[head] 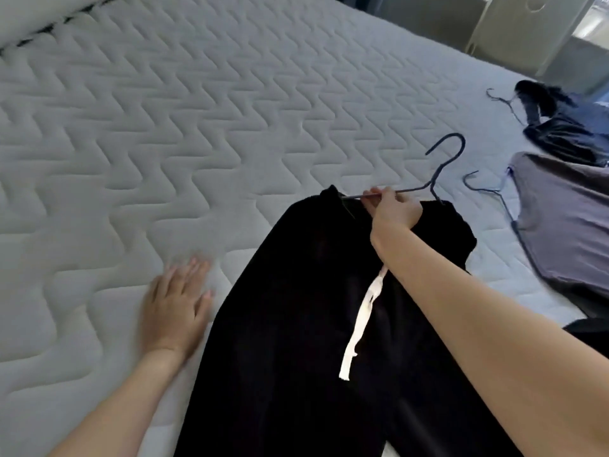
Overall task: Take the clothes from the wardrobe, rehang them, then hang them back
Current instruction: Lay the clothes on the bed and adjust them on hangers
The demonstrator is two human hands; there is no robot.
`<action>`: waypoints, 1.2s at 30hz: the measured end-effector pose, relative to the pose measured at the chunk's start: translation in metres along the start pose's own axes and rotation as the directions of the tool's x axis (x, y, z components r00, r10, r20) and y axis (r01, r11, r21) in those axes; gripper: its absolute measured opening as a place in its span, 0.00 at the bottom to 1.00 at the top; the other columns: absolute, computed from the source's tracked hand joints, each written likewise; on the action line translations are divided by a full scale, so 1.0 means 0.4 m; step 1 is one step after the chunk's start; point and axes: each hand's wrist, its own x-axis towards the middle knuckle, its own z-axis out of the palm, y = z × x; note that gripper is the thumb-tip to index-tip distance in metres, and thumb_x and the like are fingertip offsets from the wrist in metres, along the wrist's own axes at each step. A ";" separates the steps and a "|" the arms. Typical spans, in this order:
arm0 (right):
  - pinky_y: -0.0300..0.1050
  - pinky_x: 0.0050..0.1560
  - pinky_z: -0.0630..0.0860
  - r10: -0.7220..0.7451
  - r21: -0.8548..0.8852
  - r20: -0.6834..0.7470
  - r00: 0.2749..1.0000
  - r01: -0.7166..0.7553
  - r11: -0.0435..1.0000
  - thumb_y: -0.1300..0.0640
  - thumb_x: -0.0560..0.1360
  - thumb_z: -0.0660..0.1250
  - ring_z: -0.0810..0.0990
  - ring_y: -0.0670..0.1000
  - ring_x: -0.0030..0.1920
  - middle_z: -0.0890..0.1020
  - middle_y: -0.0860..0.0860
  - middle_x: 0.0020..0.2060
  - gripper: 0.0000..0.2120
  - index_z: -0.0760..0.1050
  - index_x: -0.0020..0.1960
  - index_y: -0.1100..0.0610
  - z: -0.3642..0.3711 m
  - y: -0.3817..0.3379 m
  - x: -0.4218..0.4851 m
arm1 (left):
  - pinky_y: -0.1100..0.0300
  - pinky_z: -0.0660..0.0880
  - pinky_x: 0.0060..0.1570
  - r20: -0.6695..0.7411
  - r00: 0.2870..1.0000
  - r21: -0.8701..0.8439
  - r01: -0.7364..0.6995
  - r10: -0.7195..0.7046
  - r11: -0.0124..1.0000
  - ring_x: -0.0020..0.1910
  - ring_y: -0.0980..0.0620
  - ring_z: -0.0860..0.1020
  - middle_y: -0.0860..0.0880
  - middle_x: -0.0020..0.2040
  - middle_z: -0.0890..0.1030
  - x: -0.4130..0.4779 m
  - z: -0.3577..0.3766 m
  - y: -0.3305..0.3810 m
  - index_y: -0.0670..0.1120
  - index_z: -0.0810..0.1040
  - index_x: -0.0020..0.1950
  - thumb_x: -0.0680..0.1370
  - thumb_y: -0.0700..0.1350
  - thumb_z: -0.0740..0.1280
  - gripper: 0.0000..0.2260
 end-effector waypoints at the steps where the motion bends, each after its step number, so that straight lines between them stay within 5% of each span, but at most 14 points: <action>1: 0.42 0.34 0.82 -0.003 -0.010 0.031 1.000 0.004 1.000 0.67 0.80 0.59 0.80 0.53 0.32 0.79 0.58 0.34 0.11 0.72 0.39 0.66 0.000 0.028 0.023 | 0.48 0.62 0.70 -0.032 0.999 -0.007 -0.007 0.006 1.000 0.69 0.40 0.70 0.45 0.71 0.74 0.003 0.006 -0.003 0.48 0.71 0.73 0.76 0.53 0.52 0.27; 9: 0.41 0.32 0.82 0.104 -0.252 0.058 0.993 -0.087 0.964 0.68 0.77 0.62 0.82 0.53 0.29 0.79 0.61 0.34 0.11 0.73 0.36 0.67 0.099 0.131 0.148 | 0.44 0.68 0.65 -0.170 0.985 -0.074 0.012 -0.025 0.997 0.67 0.39 0.73 0.44 0.67 0.77 0.011 0.033 -0.004 0.44 0.76 0.69 0.76 0.50 0.54 0.24; 13: 0.43 0.40 0.83 0.058 -0.626 0.006 0.998 -0.042 0.778 0.62 0.74 0.66 0.84 0.52 0.31 0.84 0.57 0.30 0.12 0.77 0.32 0.64 0.097 0.197 0.197 | 0.44 0.69 0.65 -0.216 0.976 -0.064 0.004 -0.018 0.998 0.66 0.39 0.74 0.44 0.67 0.78 0.017 0.031 -0.006 0.44 0.77 0.68 0.76 0.50 0.55 0.24; 16: 0.29 0.23 0.73 0.084 -0.765 0.067 0.994 -0.002 0.644 0.59 0.76 0.64 0.76 0.40 0.17 0.76 0.48 0.15 0.12 0.77 0.37 0.64 0.100 0.188 0.208 | 0.45 0.68 0.65 -0.231 0.973 -0.042 -0.004 -0.006 0.999 0.66 0.40 0.74 0.45 0.67 0.78 0.015 0.033 -0.004 0.45 0.77 0.68 0.76 0.50 0.56 0.24; 19: 0.28 0.17 0.66 0.151 -0.830 0.160 0.976 0.051 0.556 0.57 0.78 0.62 0.73 0.38 0.16 0.78 0.50 0.22 0.09 0.75 0.43 0.62 0.096 0.163 0.201 | 0.46 0.67 0.66 -0.208 0.978 -0.038 -0.005 -0.003 0.999 0.67 0.41 0.73 0.45 0.67 0.78 0.012 0.032 -0.005 0.46 0.77 0.68 0.75 0.50 0.56 0.24; 21: 0.32 0.29 0.77 0.161 -0.792 0.168 0.973 0.036 0.610 0.56 0.79 0.61 0.80 0.43 0.24 0.79 0.53 0.31 0.11 0.74 0.43 0.62 0.090 0.154 0.189 | 0.47 0.66 0.66 -0.203 0.979 -0.046 0.009 -0.018 0.999 0.68 0.41 0.73 0.45 0.67 0.78 0.011 0.030 -0.007 0.46 0.77 0.68 0.75 0.51 0.56 0.24; 23: 0.45 0.45 0.82 0.118 -0.703 0.134 0.984 0.011 0.711 0.57 0.78 0.59 0.83 0.53 0.33 0.79 0.55 0.31 0.13 0.73 0.38 0.63 0.067 0.132 0.154 | 0.47 0.66 0.66 -0.172 0.984 -0.046 0.027 -0.035 0.999 0.68 0.42 0.72 0.46 0.67 0.78 0.005 0.029 -0.004 0.47 0.76 0.69 0.75 0.52 0.56 0.25; 27: 0.46 0.42 0.78 0.051 -0.513 0.157 0.986 0.037 0.858 0.57 0.78 0.60 0.78 0.49 0.36 0.79 0.52 0.36 0.09 0.76 0.43 0.57 -0.052 -0.006 -0.023 | 0.50 0.63 0.70 0.076 0.996 -0.023 0.046 -0.044 0.999 0.71 0.44 0.68 0.47 0.72 0.73 0.018 -0.019 -0.002 0.49 0.72 0.73 0.77 0.53 0.53 0.25; 30: 0.48 0.47 0.79 0.046 -0.488 0.248 0.968 0.084 0.869 0.56 0.78 0.62 0.81 0.51 0.43 0.82 0.53 0.43 0.08 0.78 0.49 0.57 -0.198 -0.154 -0.182 | 0.50 0.66 0.69 0.312 0.939 -0.241 0.226 -0.145 0.944 0.69 0.44 0.71 0.44 0.71 0.73 0.013 -0.165 0.061 0.46 0.72 0.72 0.80 0.48 0.58 0.20; 33: 0.47 0.49 0.81 -0.004 -0.486 0.301 0.954 0.157 0.859 0.57 0.80 0.60 0.84 0.53 0.46 0.84 0.55 0.46 0.10 0.79 0.53 0.58 -0.386 -0.320 -0.391 | 0.54 0.72 0.55 0.277 0.948 -0.443 0.271 -0.157 0.854 0.56 0.46 0.78 0.45 0.61 0.80 -0.108 -0.413 0.175 0.46 0.77 0.65 0.80 0.45 0.61 0.15; 36: 0.46 0.48 0.80 -0.058 -0.529 0.334 0.941 0.238 0.814 0.59 0.80 0.59 0.84 0.53 0.46 0.84 0.54 0.46 0.10 0.79 0.54 0.58 -0.617 -0.474 -0.627 | 0.69 0.70 0.46 0.304 0.950 -0.547 0.230 -0.064 0.805 0.48 0.55 0.78 0.52 0.52 0.81 -0.328 -0.663 0.294 0.50 0.79 0.60 0.80 0.46 0.62 0.11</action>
